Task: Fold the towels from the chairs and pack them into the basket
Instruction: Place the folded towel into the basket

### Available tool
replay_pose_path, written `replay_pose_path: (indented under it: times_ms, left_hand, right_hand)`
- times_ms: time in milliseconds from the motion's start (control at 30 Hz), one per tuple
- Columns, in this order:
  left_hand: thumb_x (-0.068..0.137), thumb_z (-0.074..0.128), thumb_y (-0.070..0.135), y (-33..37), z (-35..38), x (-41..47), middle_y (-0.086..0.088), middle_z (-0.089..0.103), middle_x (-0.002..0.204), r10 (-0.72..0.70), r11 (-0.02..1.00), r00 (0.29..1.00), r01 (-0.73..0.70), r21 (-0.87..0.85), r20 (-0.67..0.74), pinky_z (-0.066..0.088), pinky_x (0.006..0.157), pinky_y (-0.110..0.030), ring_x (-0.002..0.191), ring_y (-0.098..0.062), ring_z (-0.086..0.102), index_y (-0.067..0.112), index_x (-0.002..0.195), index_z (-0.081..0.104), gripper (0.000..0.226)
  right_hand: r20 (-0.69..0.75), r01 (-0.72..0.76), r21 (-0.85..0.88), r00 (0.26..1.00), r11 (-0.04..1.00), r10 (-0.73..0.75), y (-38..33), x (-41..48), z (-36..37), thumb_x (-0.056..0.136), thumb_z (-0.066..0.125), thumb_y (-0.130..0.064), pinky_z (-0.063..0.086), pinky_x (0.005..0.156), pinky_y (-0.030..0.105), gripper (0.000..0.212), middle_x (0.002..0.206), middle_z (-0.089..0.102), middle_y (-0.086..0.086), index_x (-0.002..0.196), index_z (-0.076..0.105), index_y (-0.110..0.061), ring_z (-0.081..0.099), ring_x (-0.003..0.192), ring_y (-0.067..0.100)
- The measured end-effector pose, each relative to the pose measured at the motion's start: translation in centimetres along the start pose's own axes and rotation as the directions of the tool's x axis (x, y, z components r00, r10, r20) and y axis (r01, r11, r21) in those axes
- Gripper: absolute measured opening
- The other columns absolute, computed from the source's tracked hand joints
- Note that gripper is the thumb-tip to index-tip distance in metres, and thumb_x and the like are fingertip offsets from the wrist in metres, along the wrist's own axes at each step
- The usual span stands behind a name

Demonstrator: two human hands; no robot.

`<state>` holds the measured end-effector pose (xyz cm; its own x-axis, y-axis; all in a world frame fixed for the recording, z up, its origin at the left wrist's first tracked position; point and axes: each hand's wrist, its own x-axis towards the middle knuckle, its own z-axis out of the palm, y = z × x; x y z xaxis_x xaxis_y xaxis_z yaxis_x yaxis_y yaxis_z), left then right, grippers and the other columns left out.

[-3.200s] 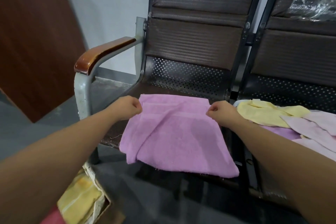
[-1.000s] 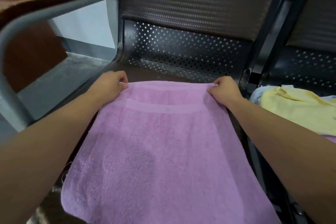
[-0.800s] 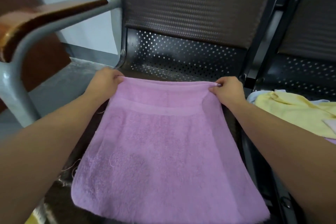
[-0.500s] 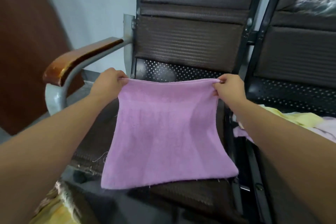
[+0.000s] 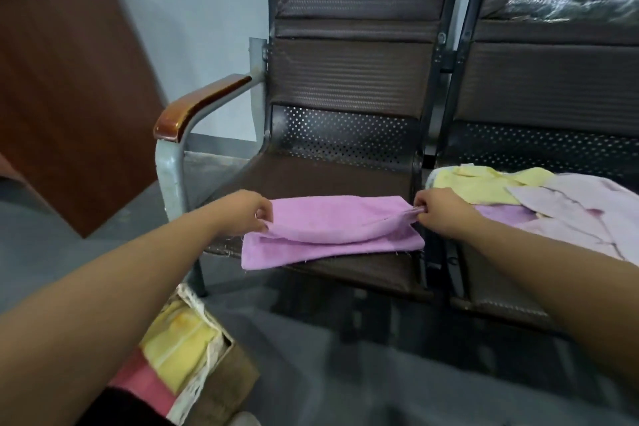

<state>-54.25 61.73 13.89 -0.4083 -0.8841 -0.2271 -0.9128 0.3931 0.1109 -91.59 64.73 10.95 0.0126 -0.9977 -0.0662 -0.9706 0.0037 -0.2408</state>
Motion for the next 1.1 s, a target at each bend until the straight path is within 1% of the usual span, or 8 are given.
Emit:
replay_pose_path:
  times_ms: [133, 233, 300, 400, 567, 700, 967, 1100]
  left_hand:
    - [0.087, 0.067, 0.018, 0.5, 3.2, -1.3, 0.002, 0.067, 0.115, -0.013, 0.993, 0.992, -0.002, 0.115, 0.125, 0.045, 0.083, -0.023, 0.102, -0.018, 0.06, 0.02, 0.112, 0.069, 0.025]
    - [0.087, 0.068, 0.035, 0.2, 5.0, -1.7, -0.001, 0.064, 0.11, -0.04, 0.994, 0.984, 0.021, 0.108, 0.176, 0.049, 0.087, -0.03, 0.1, -0.023, 0.059, 0.021, 0.108, 0.067, 0.025]
    - [0.093, 0.059, 0.05, 0.4, 5.3, -1.5, -0.003, 0.065, 0.102, -0.1, 0.995, 0.985, 0.097, 0.026, 0.138, 0.048, 0.083, -0.033, 0.092, -0.023, 0.057, 0.019, 0.096, 0.064, 0.031]
    - [0.099, 0.052, 0.042, 0.5, 5.5, -0.7, -0.014, 0.065, 0.111, -0.232, 0.97, 0.973, 0.232, -0.077, 0.007, 0.045, 0.082, -0.034, 0.096, -0.027, 0.057, 0.008, 0.108, 0.061, 0.036]
    - [0.092, 0.062, 0.047, -0.4, 6.6, 0.6, -0.019, 0.054, 0.132, -0.51, 0.82, 0.86, 0.486, -0.302, -0.001, 0.045, 0.089, -0.037, 0.121, -0.033, 0.051, 0.001, 0.134, 0.044, 0.065]
    - [0.082, 0.072, 0.056, -1.5, 7.0, 1.8, -0.021, 0.054, 0.13, -0.648, 0.641, 0.758, 0.597, -0.483, 0.075, 0.047, 0.066, -0.034, 0.106, -0.033, 0.059, -0.002, 0.13, 0.046, 0.079]
    - [0.086, 0.072, 0.034, -1.7, 6.5, 2.9, -0.004, 0.05, 0.071, -0.578, 0.676, 0.804, 0.567, -0.471, 0.139, 0.035, 0.048, -0.026, 0.065, -0.018, 0.05, 0.006, 0.081, 0.058, 0.032]
    - [0.09, 0.059, 0.021, -1.3, 5.6, 3.3, -0.01, 0.059, 0.088, -0.537, 0.725, 0.842, 0.492, -0.482, 0.053, 0.037, 0.056, -0.028, 0.079, -0.026, 0.057, 0.008, 0.089, 0.058, 0.014]
  right_hand:
    - [0.16, -0.007, -0.125, 0.987, 0.992, 0.027, -0.3, -2.3, 2.3, 0.088, 0.054, -0.012, 0.042, 0.072, 0.029, 0.013, 0.098, 0.064, 0.008, 0.099, 0.062, -0.014, 0.061, 0.091, 0.026]
    - [0.271, -0.035, -0.151, 0.96, 0.988, 0.075, -0.4, -3.1, 3.5, 0.085, 0.052, -0.011, 0.052, 0.087, 0.033, 0.028, 0.115, 0.062, 0.01, 0.112, 0.061, -0.014, 0.06, 0.099, 0.027]
    - [0.245, -0.071, -0.16, 0.963, 0.985, 0.109, -1.2, -3.3, 3.5, 0.085, 0.052, -0.015, 0.052, 0.093, 0.039, 0.03, 0.119, 0.059, 0.01, 0.115, 0.058, -0.015, 0.059, 0.104, 0.028]
    - [0.125, -0.036, -0.136, 0.991, 0.99, 0.053, -3.2, -2.6, 3.8, 0.088, 0.049, -0.015, 0.05, 0.095, 0.042, 0.033, 0.121, 0.057, 0.014, 0.12, 0.055, -0.009, 0.058, 0.107, 0.032]
    - [0.112, 0.086, 0.044, 0.99, 0.995, -0.09, -8.5, -1.6, 5.6, 0.101, 0.042, -0.034, 0.044, 0.102, 0.042, 0.041, 0.135, 0.052, 0.014, 0.134, 0.047, -0.01, 0.053, 0.121, 0.034]
    - [0.162, 0.137, 0.126, 0.974, 0.982, -0.157, -11.3, -1.0, 7.5, 0.103, 0.04, -0.049, 0.038, 0.11, 0.045, 0.057, 0.15, 0.042, 0.014, 0.145, 0.04, -0.012, 0.044, 0.134, 0.033]
    - [0.255, 0.261, -0.02, 0.935, 0.965, -0.248, -12.4, 0.8, 11.6, 0.104, 0.015, -0.056, -0.004, 0.123, 0.051, 0.063, 0.168, -0.002, 0.005, 0.16, 0.008, -0.029, -0.002, 0.155, 0.022]
    - [0.243, 0.26, -0.027, 0.938, 0.965, -0.246, -13.3, 1.3, 12.2, 0.104, 0.013, -0.056, -0.005, 0.124, 0.048, 0.064, 0.168, -0.005, 0.007, 0.161, 0.004, -0.027, -0.006, 0.155, 0.024]
